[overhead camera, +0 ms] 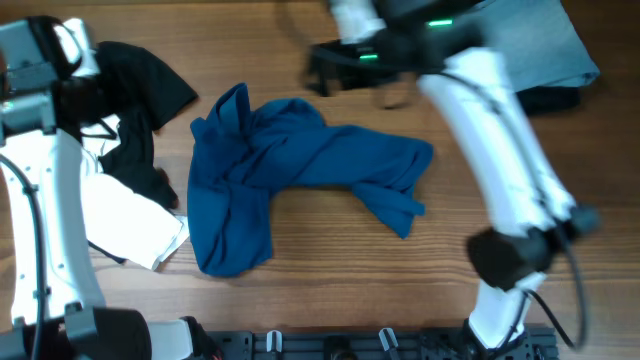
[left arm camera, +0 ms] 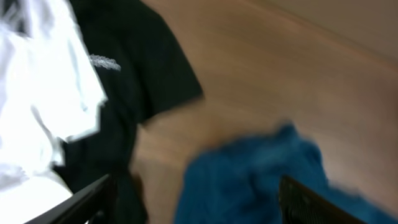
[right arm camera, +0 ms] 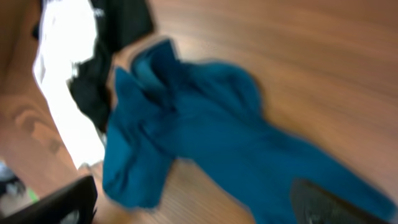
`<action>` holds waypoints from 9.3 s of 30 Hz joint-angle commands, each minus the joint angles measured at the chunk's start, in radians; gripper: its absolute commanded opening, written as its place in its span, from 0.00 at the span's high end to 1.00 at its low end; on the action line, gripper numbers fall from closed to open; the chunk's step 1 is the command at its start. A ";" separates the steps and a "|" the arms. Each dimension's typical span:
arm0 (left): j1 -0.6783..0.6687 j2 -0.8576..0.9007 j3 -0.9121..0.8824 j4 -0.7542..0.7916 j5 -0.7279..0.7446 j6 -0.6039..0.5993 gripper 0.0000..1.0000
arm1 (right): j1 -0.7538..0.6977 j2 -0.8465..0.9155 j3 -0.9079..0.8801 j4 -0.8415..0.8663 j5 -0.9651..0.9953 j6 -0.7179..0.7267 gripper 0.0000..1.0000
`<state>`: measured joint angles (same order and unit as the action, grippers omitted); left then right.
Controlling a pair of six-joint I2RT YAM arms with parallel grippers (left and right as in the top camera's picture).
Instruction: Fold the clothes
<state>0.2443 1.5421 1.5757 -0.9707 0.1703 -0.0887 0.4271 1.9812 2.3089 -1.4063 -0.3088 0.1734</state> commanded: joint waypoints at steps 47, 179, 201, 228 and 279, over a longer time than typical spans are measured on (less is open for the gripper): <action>-0.760 0.354 -0.527 -0.027 -0.269 -0.503 0.96 | -0.285 -0.039 -0.334 -0.007 0.153 -0.005 0.05; -0.282 -0.138 -0.169 -0.086 -0.152 -0.333 0.96 | -0.447 0.009 -0.998 0.542 -0.020 0.039 0.13; -0.266 -0.151 -0.068 0.553 -0.082 -0.303 0.96 | -0.449 -0.131 -0.745 0.246 -0.021 0.012 0.36; -0.180 -0.121 0.025 -0.067 -0.164 -0.181 0.96 | -0.228 -0.119 -1.159 0.709 -0.291 -0.058 0.33; -0.180 -0.097 0.025 0.053 -0.224 -0.183 0.96 | -0.045 -0.369 -1.238 0.204 -0.152 0.134 0.31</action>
<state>0.0593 1.4269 1.5925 -0.9207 -0.0334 -0.2893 0.3847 1.6535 1.0710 -1.2293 -0.4290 0.3126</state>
